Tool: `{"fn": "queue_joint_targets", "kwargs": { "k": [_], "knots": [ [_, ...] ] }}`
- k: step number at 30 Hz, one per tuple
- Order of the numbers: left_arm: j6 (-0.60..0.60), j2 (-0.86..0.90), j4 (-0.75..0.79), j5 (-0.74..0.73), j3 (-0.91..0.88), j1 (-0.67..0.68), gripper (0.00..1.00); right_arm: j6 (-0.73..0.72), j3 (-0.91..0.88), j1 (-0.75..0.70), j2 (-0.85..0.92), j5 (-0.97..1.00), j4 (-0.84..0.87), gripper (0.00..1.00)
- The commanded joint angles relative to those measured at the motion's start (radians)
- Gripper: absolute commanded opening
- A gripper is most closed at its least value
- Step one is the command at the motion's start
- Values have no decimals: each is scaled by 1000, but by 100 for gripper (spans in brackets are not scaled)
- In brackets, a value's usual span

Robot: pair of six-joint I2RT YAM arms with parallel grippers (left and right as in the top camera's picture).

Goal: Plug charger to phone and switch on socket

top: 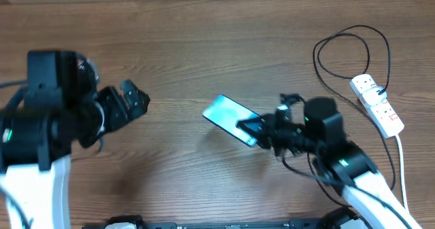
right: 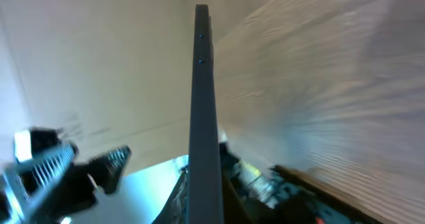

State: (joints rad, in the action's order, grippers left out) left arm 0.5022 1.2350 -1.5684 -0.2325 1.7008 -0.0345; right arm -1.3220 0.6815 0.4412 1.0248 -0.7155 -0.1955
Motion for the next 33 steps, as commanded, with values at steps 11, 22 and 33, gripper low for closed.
{"fn": "queue_joint_targets", "kwargs": {
  "k": [11,22,33],
  "knots": [
    [171,-365,-12,82,-145,0,100,-169,9,106,314,-225,351,4],
    [410,-384,438,-440,-544,0,100,-163,9,114,314,-57,472,4],
    [602,-345,662,-582,-804,2,98,-167,9,179,315,51,568,4]
  ]
}}
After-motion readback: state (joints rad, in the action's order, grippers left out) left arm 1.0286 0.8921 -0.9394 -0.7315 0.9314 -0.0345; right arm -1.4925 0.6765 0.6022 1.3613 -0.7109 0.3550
